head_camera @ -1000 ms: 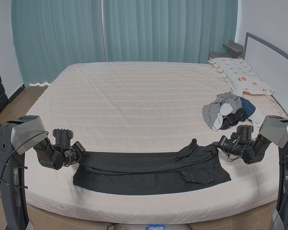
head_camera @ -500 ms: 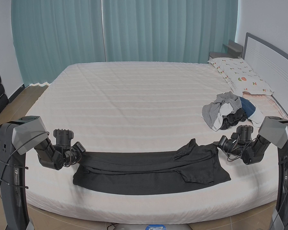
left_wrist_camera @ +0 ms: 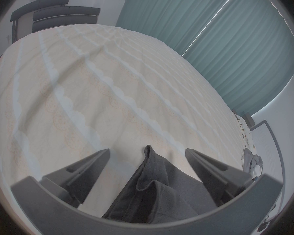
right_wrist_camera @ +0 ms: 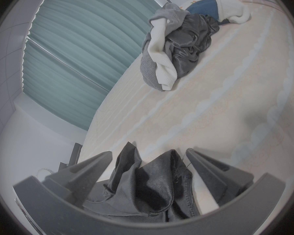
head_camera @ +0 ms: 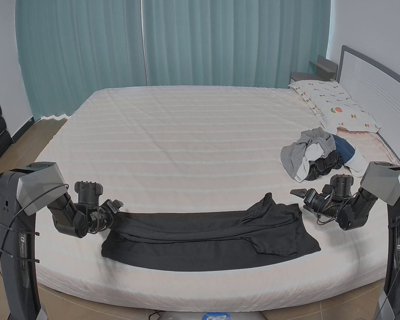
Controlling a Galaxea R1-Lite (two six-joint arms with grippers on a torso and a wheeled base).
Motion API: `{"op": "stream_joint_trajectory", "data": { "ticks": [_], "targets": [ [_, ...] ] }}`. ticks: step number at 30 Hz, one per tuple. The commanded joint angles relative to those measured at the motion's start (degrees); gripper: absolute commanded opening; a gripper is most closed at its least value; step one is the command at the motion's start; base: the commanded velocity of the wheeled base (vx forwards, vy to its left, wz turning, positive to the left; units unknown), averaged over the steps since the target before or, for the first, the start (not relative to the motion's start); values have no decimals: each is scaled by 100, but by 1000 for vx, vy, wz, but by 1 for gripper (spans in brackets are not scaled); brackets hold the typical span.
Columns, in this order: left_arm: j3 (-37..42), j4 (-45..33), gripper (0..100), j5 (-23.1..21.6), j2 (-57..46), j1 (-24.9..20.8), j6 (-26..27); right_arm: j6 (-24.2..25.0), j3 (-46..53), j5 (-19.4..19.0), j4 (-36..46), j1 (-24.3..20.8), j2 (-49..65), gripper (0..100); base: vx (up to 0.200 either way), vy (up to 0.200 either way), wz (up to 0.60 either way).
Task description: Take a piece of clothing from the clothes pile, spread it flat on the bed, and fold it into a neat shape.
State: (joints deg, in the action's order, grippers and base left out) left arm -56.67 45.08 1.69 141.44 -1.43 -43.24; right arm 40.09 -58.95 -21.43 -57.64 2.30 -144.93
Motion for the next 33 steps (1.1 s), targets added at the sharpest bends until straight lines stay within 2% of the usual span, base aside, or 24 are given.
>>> {"op": "stream_joint_trajectory", "data": {
  "ticks": [1,6,11,13,17,21,25,30,32,33],
  "targets": [
    [165,27,100,6,-274,37,-9,-2,297,-1,-72,112,475,100,0,0,0],
    [640,-8,100,-275,-1311,99,-18,7,780,-10,-19,77,1231,100,0,0,0],
    [816,-219,100,-310,-1628,99,-44,33,1703,-54,-81,24,1978,100,0,0,0],
    [1150,-333,100,-328,-1786,99,-53,157,2186,-81,-81,7,2277,100,0,0,0],
    [1888,-333,100,-416,-2067,37,-492,473,2969,16,-248,-186,2382,100,-100,0,0],
    [2398,-316,100,-424,-2190,-200,-1055,912,3628,78,-872,-318,2312,100,-200,0,0],
    [2547,-342,100,-468,-2138,-332,-1556,1387,4085,34,-1584,-345,2118,100,-150,0,0],
    [2565,-377,100,-451,-2059,-446,-1635,1422,4261,86,-2261,-345,1600,100,0,0,0],
    [2565,-351,100,-354,-1830,-560,-1617,1422,4331,86,-2533,-371,1354,100,0,0,0],
    [2565,-333,100,-169,-1716,-710,-1600,1413,4410,130,-2744,-459,1196,100,0,0,0]
  ]
}}
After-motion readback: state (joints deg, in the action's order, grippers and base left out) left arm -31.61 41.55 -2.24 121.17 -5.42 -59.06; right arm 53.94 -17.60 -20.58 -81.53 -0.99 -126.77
